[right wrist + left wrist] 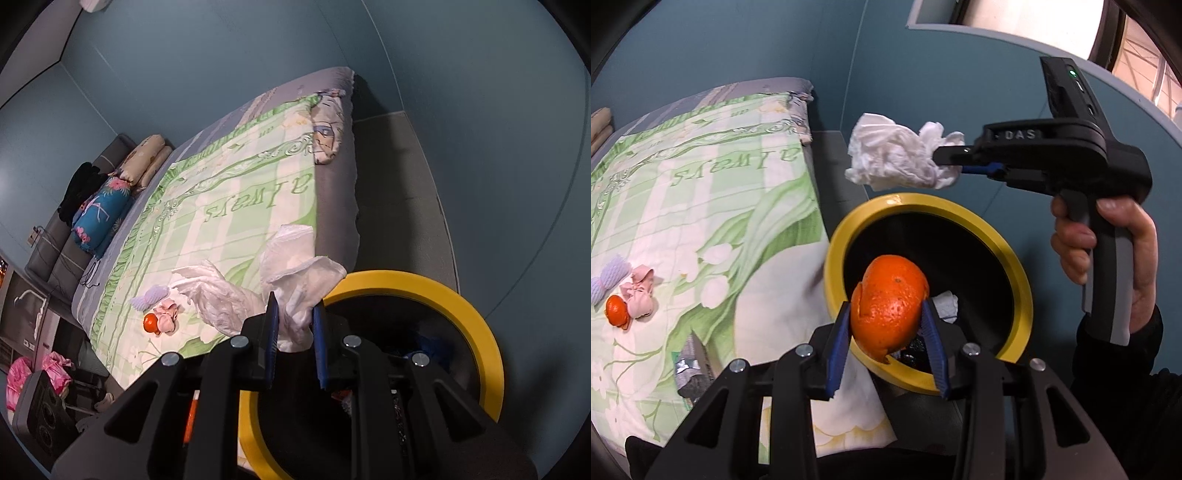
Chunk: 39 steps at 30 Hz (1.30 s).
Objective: Collect trash
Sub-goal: 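Open both tools to drop the orange and tissue into the bin, then move both open tools back over the remaining trash on the bed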
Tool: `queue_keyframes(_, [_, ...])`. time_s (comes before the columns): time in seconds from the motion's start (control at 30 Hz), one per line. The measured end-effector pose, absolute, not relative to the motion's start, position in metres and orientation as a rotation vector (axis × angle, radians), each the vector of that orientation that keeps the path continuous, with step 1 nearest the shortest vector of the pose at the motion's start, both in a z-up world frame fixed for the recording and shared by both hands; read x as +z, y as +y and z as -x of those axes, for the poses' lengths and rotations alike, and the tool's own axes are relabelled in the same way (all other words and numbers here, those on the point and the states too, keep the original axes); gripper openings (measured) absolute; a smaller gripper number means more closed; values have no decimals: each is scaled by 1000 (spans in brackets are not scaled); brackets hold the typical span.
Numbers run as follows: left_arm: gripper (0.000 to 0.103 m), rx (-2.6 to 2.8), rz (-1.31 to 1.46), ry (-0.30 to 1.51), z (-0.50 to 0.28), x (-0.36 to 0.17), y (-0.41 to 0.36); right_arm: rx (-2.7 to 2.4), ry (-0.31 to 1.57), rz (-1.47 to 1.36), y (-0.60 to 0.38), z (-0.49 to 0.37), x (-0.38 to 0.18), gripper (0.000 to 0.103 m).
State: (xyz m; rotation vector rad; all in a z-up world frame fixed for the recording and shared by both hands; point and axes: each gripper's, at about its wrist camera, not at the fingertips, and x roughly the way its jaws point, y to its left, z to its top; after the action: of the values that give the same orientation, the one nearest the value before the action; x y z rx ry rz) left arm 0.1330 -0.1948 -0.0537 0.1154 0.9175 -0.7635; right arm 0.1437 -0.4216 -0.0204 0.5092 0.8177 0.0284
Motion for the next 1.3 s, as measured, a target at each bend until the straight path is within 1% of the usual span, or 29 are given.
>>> queue_keyframes(0.4, [36,-823,-181,968,-121,-72,-228,21,844,-550,-437,-139,-40,17])
queue_keyframes(0.67, [38,-845,-183,1003,-119,-81,-233,31,862,-583,-444,-138,-52,17])
queue_keyframes(0.77, [40,-858,-183,1002,-117,-82,-235,38,863,-596,-447,-138,-54,21])
queue_keyframes(0.83, [40,-864,-188,1000,-116,-81,-236,41,863,-602,-448,-140,-54,29])
queue_keyframes(0.9, [45,-868,-192,998,-111,-81,-236,38,859,-611,-449,-139,-54,32])
queue_keyframes(0.97, [47,-872,-190,992,-109,-79,-235,35,855,-613,-450,-139,-54,32])
queue_keyframes(1.03, [52,-872,-185,986,-108,-78,-235,37,853,-622,-450,-138,-53,36])
queue_keyframes(1.1, [58,-868,-176,980,-108,-77,-232,36,848,-627,-451,-137,-53,38])
queue_keyframes(1.13, [60,-867,-173,979,-108,-76,-231,37,845,-629,-451,-137,-52,39])
queue_keyframes(1.2, [68,-858,-165,975,-109,-75,-229,40,840,-632,-452,-136,-51,41])
queue_keyframes(1.23, [70,-851,-156,970,-110,-74,-226,44,836,-636,-452,-136,-50,44])
queue_keyframes(1.3, [75,-838,-145,964,-113,-72,-220,50,831,-641,-451,-136,-50,47])
